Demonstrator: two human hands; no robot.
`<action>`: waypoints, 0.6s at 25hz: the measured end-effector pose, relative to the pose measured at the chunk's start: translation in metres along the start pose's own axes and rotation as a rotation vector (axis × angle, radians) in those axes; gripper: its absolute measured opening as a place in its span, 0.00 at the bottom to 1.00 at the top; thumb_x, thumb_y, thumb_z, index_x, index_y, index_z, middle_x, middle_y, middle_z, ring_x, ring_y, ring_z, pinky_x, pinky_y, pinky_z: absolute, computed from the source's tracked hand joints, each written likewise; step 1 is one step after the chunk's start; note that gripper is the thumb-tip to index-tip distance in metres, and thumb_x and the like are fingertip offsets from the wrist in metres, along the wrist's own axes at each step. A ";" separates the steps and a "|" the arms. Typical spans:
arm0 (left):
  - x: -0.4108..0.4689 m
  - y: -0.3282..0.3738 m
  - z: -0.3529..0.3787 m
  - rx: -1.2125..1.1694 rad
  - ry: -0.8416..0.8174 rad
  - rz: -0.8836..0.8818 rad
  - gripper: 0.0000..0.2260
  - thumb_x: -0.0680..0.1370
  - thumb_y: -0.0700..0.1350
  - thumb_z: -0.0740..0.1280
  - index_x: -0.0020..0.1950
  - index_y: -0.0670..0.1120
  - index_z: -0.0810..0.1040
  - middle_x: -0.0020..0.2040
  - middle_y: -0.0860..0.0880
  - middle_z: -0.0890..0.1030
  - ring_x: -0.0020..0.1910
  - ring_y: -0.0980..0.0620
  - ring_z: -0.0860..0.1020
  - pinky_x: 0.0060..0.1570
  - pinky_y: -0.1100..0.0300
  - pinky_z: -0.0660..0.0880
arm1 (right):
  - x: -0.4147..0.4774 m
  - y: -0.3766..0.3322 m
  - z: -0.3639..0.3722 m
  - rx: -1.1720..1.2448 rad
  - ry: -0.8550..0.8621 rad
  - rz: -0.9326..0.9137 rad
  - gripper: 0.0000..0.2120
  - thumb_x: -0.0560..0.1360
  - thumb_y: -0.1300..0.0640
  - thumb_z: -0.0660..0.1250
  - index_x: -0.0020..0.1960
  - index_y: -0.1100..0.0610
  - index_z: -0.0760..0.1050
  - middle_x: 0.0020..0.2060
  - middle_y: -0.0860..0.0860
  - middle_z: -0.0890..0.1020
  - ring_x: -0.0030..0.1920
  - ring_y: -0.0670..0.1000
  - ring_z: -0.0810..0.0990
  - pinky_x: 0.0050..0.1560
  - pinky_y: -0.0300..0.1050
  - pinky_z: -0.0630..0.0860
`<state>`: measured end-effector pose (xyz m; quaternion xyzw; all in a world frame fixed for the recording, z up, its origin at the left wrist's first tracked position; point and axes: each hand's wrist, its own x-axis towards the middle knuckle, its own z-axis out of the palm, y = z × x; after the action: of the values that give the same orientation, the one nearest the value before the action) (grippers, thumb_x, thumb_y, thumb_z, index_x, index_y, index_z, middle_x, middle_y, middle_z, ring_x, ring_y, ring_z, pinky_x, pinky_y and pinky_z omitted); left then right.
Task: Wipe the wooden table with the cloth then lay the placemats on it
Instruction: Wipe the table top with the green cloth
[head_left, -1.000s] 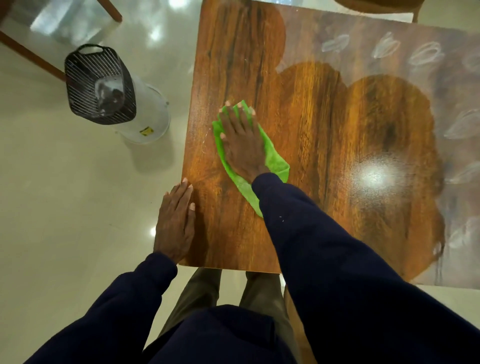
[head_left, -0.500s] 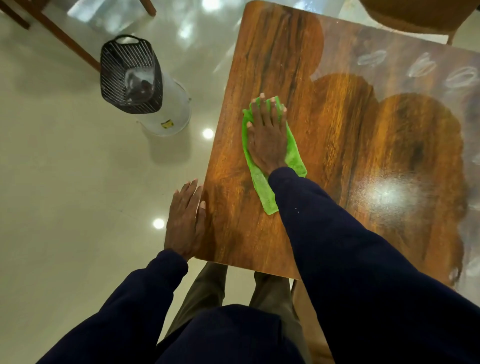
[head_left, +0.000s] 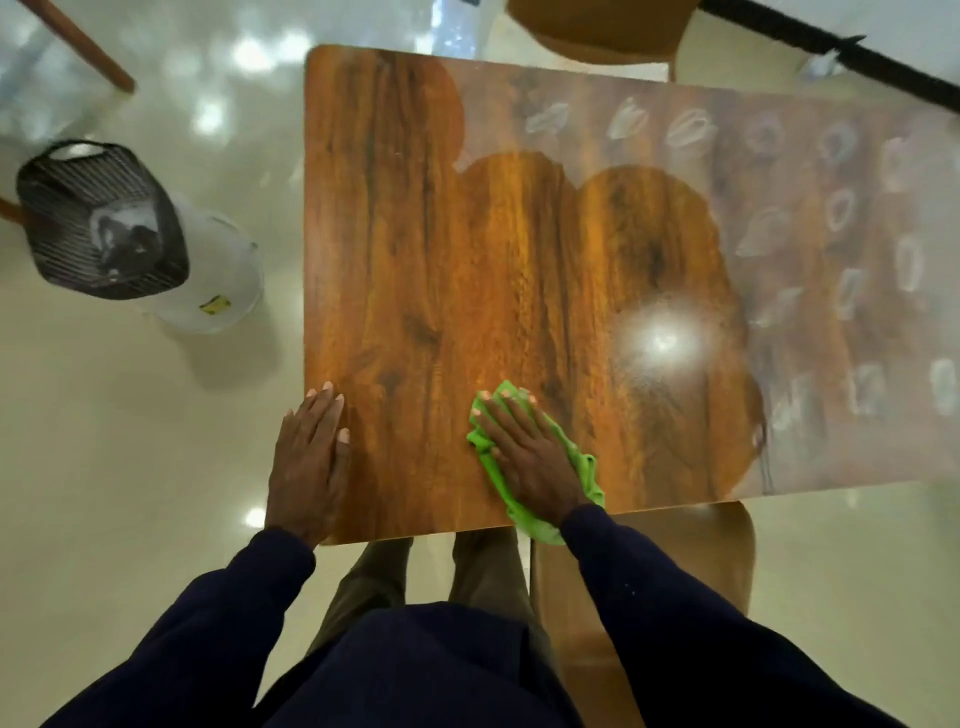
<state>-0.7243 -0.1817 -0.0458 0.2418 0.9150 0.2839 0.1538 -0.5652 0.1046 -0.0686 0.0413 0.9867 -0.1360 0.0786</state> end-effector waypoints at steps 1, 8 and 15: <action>0.003 0.004 0.002 0.009 -0.015 0.026 0.26 0.88 0.53 0.49 0.81 0.41 0.67 0.82 0.43 0.66 0.83 0.44 0.61 0.81 0.38 0.57 | -0.015 0.022 -0.005 0.021 0.044 0.143 0.26 0.89 0.51 0.52 0.86 0.53 0.54 0.86 0.53 0.53 0.86 0.55 0.48 0.82 0.67 0.56; 0.021 0.040 0.024 0.063 -0.130 0.221 0.26 0.89 0.55 0.47 0.81 0.41 0.66 0.83 0.44 0.64 0.84 0.44 0.60 0.83 0.39 0.52 | 0.005 0.066 -0.014 0.088 0.220 0.696 0.26 0.88 0.51 0.44 0.86 0.55 0.55 0.86 0.54 0.53 0.86 0.57 0.48 0.84 0.65 0.50; 0.036 0.080 0.058 0.118 -0.244 0.430 0.25 0.88 0.52 0.49 0.81 0.41 0.66 0.83 0.43 0.64 0.84 0.43 0.59 0.84 0.47 0.46 | -0.057 0.037 0.011 0.163 0.145 0.455 0.27 0.88 0.47 0.43 0.86 0.50 0.49 0.86 0.51 0.51 0.86 0.54 0.45 0.84 0.64 0.46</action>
<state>-0.7017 -0.0788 -0.0490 0.4720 0.8321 0.2250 0.1849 -0.5038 0.1341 -0.0797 0.2783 0.9408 -0.1906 0.0324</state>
